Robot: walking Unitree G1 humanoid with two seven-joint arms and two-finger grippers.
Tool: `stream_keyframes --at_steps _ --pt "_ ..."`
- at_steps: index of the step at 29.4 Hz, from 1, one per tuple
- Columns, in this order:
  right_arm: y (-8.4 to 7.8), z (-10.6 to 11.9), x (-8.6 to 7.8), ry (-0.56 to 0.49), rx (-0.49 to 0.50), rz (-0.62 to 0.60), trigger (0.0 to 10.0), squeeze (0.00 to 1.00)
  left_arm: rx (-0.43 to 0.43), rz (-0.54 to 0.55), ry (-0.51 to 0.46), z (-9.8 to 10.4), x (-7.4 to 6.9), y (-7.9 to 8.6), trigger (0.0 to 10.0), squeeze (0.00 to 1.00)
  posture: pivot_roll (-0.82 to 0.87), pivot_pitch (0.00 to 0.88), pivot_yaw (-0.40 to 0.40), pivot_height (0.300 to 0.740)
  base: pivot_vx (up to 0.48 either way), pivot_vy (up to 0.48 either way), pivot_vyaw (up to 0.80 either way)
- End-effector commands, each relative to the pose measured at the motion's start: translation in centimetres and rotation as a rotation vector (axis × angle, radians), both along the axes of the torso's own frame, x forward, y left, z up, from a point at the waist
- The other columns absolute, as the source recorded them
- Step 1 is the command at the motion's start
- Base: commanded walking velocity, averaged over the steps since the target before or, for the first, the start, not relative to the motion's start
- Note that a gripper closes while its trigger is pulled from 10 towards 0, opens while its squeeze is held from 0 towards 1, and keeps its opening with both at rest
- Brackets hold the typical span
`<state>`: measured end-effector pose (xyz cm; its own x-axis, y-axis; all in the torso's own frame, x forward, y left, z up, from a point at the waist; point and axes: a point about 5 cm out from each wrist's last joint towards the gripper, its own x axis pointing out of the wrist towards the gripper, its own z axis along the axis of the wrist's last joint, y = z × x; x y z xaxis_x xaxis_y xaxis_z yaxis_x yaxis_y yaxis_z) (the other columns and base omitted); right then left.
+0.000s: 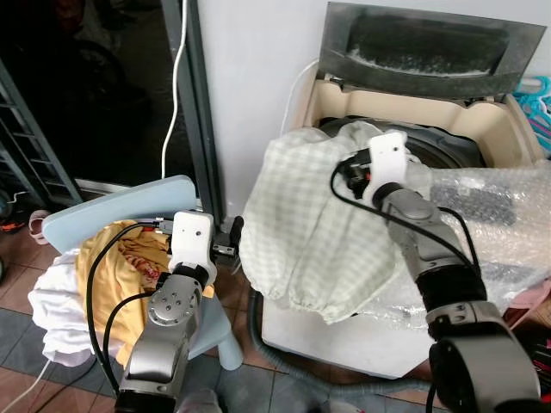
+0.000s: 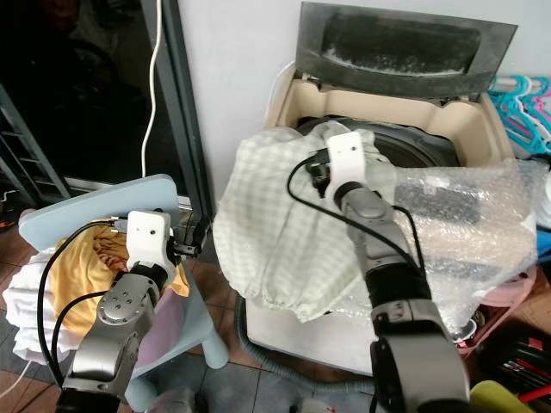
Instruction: Clothes washing
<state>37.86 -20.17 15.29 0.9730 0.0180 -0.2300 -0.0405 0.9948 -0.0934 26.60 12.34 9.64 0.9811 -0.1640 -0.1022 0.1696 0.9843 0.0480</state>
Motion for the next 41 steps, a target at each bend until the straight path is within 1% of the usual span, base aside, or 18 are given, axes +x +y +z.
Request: stream_keyframes --at_steps 1,7,10,11,12,13,14,15,16,19,23,26,27,29,31,33,35,41 --pt "-3.2 0.0 -0.1 0.033 0.014 -0.142 0.0 0.00 0.010 0.006 -0.008 0.2 0.3 0.0 10.0 0.00 -0.04 0.000 -0.017 0.740 0.000 0.000 0.00" --pt "-7.0 4.1 1.0 -0.081 0.043 -0.324 0.0 0.00 0.015 0.011 -0.010 0.2 0.4 0.1 10.0 0.00 -0.04 0.000 -0.019 0.740 0.000 0.000 0.00" --pt "-7.7 5.9 1.3 -0.141 0.041 -0.327 0.0 0.00 0.019 0.013 -0.012 0.2 0.4 0.1 10.0 0.00 -0.04 0.000 -0.020 0.740 0.000 0.000 0.00" --pt "-6.9 6.4 1.6 -0.140 -0.038 -0.206 6.3 0.00 0.021 0.015 -0.012 0.2 0.4 0.2 10.0 0.00 -0.03 0.000 -0.021 0.740 0.000 0.000 0.00" --pt "-5.7 6.4 1.7 -0.101 -0.199 -0.006 10.0 0.00 0.024 0.018 -0.012 0.2 0.3 0.4 10.0 0.00 -0.03 0.000 -0.021 0.740 0.000 0.000 0.00" --pt "-5.3 6.1 1.7 -0.078 -0.264 0.063 10.0 0.00 0.025 0.020 -0.011 0.2 0.3 0.4 10.0 0.00 -0.03 0.000 -0.023 0.740 0.000 0.000 0.00" --pt "-5.1 5.6 1.5 -0.046 -0.321 0.133 10.0 0.57 0.025 0.021 -0.011 0.2 0.3 0.5 10.0 0.00 -0.04 0.000 -0.023 0.740 0.000 0.000 0.00" --pt "-4.9 5.0 1.2 -0.008 -0.389 0.230 10.0 0.70 0.026 0.021 -0.010 0.2 0.3 0.5 10.0 0.00 -0.04 0.000 -0.023 0.740 0.000 0.000 0.00" --pt "-5.0 4.7 0.9 0.003 -0.450 0.271 10.0 1.00 0.028 0.021 -0.008 0.1 0.3 0.5 10.0 0.00 -0.04 0.000 -0.022 0.740 0.000 0.000 0.00" --pt "-6.3 4.2 0.0 0.028 -0.753 0.352 10.0 1.00 0.029 0.019 -0.003 0.0 0.3 0.4 10.0 0.00 -0.04 0.000 -0.020 0.740 0.000 0.000 0.00" --pt "-7.4 4.4 -0.5 -0.013 -0.894 0.320 10.0 1.00 0.029 0.008 0.002 -0.1 0.3 0.2 10.0 0.00 -0.06 0.000 -0.013 0.740 0.000 0.000 0.00" --pt "-7.6 6.5 -0.5 -0.224 -0.792 0.163 10.0 1.00 0.028 -0.002 0.000 0.0 0.4 0.0 10.0 0.00 -0.06 0.000 -0.010 0.740 0.000 0.000 0.00" --pt "-7.1 7.4 -0.8 -0.319 -0.702 0.164 10.0 1.00 0.029 -0.003 -0.001 0.0 0.4 0.0 10.0 0.00 -0.06 0.000 -0.008 0.740 0.000 0.000 0.00" --pt "-6.9 7.6 -0.9 -0.350 -0.679 0.179 10.0 1.00 0.030 -0.003 -0.001 0.0 0.4 0.0 10.0 0.00 -0.06 0.000 -0.008 0.740 0.000 0.000 0.00" --pt "-5.5 7.8 -1.5 -0.442 -0.561 0.266 10.0 1.00 0.031 -0.005 -0.001 0.0 0.5 0.1 10.0 0.00 -0.06 0.000 0.000 0.740 0.000 0.000 0.00" --pt "-3.0 6.9 -2.3 -0.464 -0.447 0.426 10.0 1.00 0.034 -0.010 0.001 0.0 0.5 0.1 10.0 0.00 -0.07 0.000 0.004 0.740 0.000 0.000 0.00" --pt "-2.2 6.3 -2.6 -0.470 -0.430 0.460 10.0 1.00 0.034 -0.012 0.001 0.0 0.5 0.1 10.0 0.00 -0.07 0.000 0.005 0.740 0.000 0.000 0.00" --pt "1.5 4.4 -3.4 -0.463 -0.254 0.543 10.0 1.00 0.018 -0.022 -0.009 0.2 0.6 0.0 10.0 0.00 -0.06 0.000 0.014 0.740 0.000 0.000 0.00"
